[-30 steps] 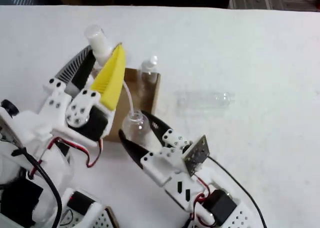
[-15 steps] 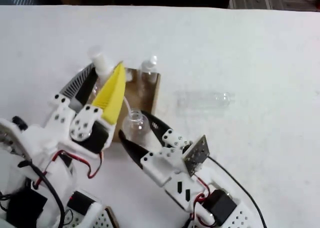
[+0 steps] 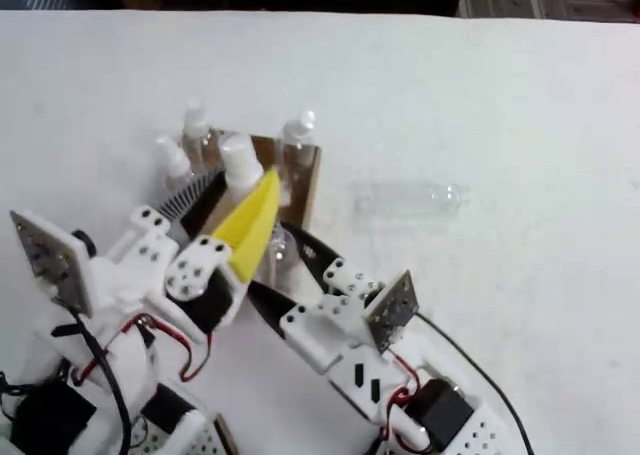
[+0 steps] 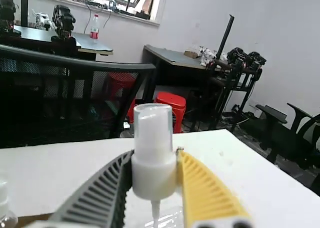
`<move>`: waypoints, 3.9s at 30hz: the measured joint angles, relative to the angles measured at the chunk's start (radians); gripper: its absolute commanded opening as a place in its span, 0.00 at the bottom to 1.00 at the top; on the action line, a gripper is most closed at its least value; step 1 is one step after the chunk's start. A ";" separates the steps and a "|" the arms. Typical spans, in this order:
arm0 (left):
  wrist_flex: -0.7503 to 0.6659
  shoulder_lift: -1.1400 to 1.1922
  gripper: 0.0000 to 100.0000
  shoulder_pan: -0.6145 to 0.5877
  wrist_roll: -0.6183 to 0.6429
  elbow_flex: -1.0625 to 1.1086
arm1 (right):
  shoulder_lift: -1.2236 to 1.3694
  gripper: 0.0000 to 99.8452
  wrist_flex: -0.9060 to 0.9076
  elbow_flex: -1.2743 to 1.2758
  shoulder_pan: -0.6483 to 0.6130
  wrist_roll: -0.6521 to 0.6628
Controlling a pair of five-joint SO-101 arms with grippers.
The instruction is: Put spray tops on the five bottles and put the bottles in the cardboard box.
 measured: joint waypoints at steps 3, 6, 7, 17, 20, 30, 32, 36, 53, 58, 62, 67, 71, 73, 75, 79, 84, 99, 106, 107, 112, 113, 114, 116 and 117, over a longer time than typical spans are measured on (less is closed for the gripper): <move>-0.005 0.000 0.02 0.006 0.000 0.071 | 0.000 0.02 0.000 0.000 0.000 0.000; -0.034 0.018 0.02 0.006 0.000 0.110 | 0.000 0.02 0.000 0.000 0.002 0.000; -0.038 0.018 0.02 0.006 0.000 0.114 | 0.000 0.02 0.000 0.000 0.003 0.000; -0.046 -0.074 0.19 0.006 0.000 0.143 | 0.000 0.02 0.000 0.000 0.002 0.000; -0.028 -0.129 0.27 0.006 0.000 0.199 | 0.000 0.02 0.000 0.000 0.000 0.000; 0.003 -0.258 0.26 0.006 0.000 0.275 | 0.000 0.02 0.000 0.000 0.005 0.000; 0.003 -0.258 0.26 0.006 0.000 0.275 | 0.000 0.02 0.000 0.000 0.008 0.000; 0.031 -0.258 0.26 0.008 0.000 0.258 | 0.000 0.02 0.000 0.000 0.026 0.000; 0.166 -0.259 0.25 0.002 0.000 0.068 | 0.000 0.02 0.000 0.000 0.048 0.000; -0.104 -0.258 0.02 -0.137 0.000 0.236 | 0.000 0.02 0.000 0.000 0.046 0.000; -0.189 -0.258 0.06 -0.250 0.000 0.258 | 0.000 0.02 0.000 0.000 0.046 0.000; -0.126 -0.298 0.02 -0.259 0.000 0.222 | 0.000 0.02 0.000 0.000 0.046 0.000; 0.011 -0.376 0.02 -0.216 0.000 0.137 | 0.000 0.02 0.000 0.000 0.048 0.000; 0.104 -0.387 0.02 -0.175 -0.006 0.126 | 0.000 0.02 0.000 0.000 0.080 0.000; 0.198 -0.387 0.02 -0.126 -0.040 0.124 | 0.000 0.02 0.000 0.000 0.110 0.000; 0.391 -0.387 0.02 0.017 -0.092 0.123 | 0.003 0.02 -0.068 0.000 0.181 0.000; 0.514 -0.387 0.02 0.216 -0.103 0.121 | 0.157 0.02 -0.193 -0.006 0.232 0.000; 0.269 -0.453 0.02 0.331 -0.104 0.456 | 0.545 0.02 -0.272 -0.324 0.272 -0.066; 0.107 -0.448 0.02 0.336 -0.104 0.608 | 0.545 0.02 -0.169 -0.330 0.224 -0.118; 0.091 -0.446 0.02 0.336 -0.104 0.624 | 0.545 0.02 -0.144 -0.330 0.216 -0.120; 0.003 -0.450 0.02 0.255 -0.104 0.678 | 0.493 0.02 -0.035 -0.330 0.209 -0.126; -0.018 -0.450 0.02 0.233 -0.101 0.695 | 0.466 0.01 -0.012 -0.330 0.212 -0.126; -0.040 -0.450 0.02 0.219 -0.101 0.710 | 0.437 0.01 0.012 -0.330 0.210 -0.126; -0.077 -0.451 0.02 0.207 -0.103 0.736 | 0.381 0.01 0.060 -0.330 0.198 -0.126; -0.087 -0.451 0.02 0.203 -0.103 0.747 | 0.358 0.01 0.081 -0.330 0.189 -0.126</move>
